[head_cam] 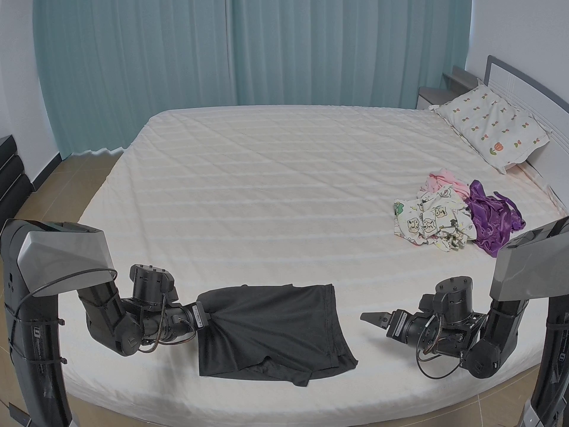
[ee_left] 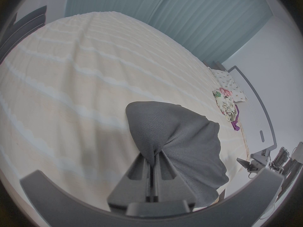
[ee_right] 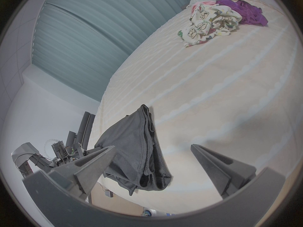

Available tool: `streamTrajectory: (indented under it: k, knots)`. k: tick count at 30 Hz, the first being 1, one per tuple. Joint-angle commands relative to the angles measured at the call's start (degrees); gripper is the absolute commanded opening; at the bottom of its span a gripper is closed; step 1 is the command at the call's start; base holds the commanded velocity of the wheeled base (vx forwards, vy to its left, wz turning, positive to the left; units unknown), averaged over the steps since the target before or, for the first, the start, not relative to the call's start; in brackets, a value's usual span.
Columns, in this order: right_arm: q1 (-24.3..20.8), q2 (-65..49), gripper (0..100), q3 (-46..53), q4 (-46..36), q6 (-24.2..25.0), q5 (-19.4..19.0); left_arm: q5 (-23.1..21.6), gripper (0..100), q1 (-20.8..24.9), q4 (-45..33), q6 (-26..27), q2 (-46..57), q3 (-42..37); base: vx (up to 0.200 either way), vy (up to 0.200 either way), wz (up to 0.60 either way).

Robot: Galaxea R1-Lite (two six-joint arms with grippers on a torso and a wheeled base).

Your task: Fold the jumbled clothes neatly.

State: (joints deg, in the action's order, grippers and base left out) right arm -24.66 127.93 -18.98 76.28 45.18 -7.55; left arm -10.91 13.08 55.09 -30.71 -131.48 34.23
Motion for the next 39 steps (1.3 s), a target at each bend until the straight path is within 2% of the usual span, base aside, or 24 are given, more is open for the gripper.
streamTrajectory:
  k: [1,11,17,18,27,31,33,35,37,39]
  knots:
    - [-0.04,0.13,100,0.0,0.01,0.0,-0.01,0.01,0,-0.86,0.02,0.03,0.34,-0.04,0.0,0.2,0.0]
    - [-0.12,0.22,100,-0.09,0.01,0.0,-0.01,-0.43,0,-1.57,0.11,-0.41,0.17,-1.1,0.0,0.2,0.0]
    - [-0.3,0.3,100,-0.18,-0.08,0.0,-0.01,-0.69,0,-1.3,0.11,-0.49,-0.27,-1.98,0.0,0.0,0.0]
    - [-0.39,0.3,100,-0.18,0.01,0.0,-0.01,-0.78,100,-1.3,0.11,-0.49,-0.27,-2.06,0.0,0.0,0.0]
    - [-3.38,-0.14,100,-1.06,-0.6,-0.62,0.69,-2.36,100,-1.65,3.8,-0.76,1.22,-5.75,0.0,0.0,0.0]
    - [-6.98,0.74,100,-4.49,-2.62,-0.97,0.87,-2.36,100,-3.68,9.16,-4.18,2.01,-9.27,0.0,0.0,0.0]
    - [-8.56,2.59,100,-10.29,-9.48,-2.82,1.39,-2.36,100,-4.12,11.97,-8.23,2.89,-11.64,0.0,0.0,0.0]
    - [-9.09,2.94,100,-12.66,-12.73,-3.61,2.18,-2.36,100,-4.38,13.2,-9.37,3.24,-12.52,0.0,0.0,0.0]
    - [-10.93,3.47,100,-19.16,-21.52,-4.31,4.03,-2.45,100,-5.87,16.81,-12.36,3.42,-14.37,0.0,0.0,0.0]
    - [-11.81,4.61,100,-21.71,-26.0,-4.75,4.29,-2.36,100,-6.49,18.48,-13.59,2.89,-14.9,0.0,0.0,0.0]
